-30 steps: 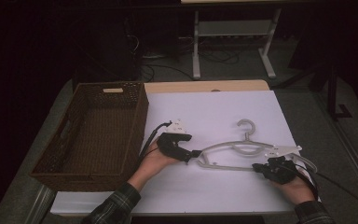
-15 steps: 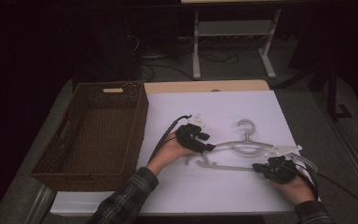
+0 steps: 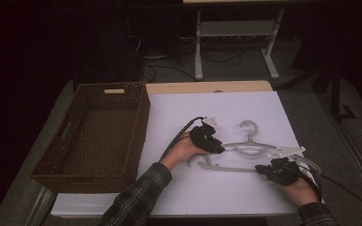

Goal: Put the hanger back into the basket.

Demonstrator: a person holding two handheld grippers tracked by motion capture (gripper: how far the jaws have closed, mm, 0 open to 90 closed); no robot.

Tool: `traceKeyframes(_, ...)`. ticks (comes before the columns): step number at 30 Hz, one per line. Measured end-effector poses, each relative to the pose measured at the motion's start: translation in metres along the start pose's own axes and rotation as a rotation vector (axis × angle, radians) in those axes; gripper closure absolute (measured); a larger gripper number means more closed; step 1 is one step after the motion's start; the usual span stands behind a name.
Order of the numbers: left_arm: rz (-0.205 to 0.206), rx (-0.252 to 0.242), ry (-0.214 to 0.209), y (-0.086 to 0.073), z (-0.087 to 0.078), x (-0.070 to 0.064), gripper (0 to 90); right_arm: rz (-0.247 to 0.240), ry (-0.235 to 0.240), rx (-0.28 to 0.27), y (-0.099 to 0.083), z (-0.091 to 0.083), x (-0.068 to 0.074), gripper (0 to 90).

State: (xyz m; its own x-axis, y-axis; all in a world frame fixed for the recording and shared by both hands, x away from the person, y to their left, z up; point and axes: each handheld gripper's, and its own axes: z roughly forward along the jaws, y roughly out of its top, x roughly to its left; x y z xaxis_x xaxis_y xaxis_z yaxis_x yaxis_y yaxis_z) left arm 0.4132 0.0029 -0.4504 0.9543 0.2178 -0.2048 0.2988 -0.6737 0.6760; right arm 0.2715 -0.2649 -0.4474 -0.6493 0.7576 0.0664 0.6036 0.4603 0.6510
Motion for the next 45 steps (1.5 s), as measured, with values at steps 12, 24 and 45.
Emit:
traceKeyframes(12, 0.038, 0.018, 0.004, 0.003, 0.003, -0.004, 78.4, 0.002, 0.001, 0.001, 0.000, 0.000, 0.000, 90.0)
traceKeyframes(24, 0.021, 0.001, -0.022, 0.004, -0.005, -0.005, 82.1, 0.006, 0.007, 0.003, 0.000, 0.000, 0.000, 90.0)
traceKeyframes(45, 0.005, -0.086, 0.047, 0.015, -0.037, -0.015, 83.1, 0.007, 0.034, -0.120, 0.001, -0.023, 0.002, 53.0)
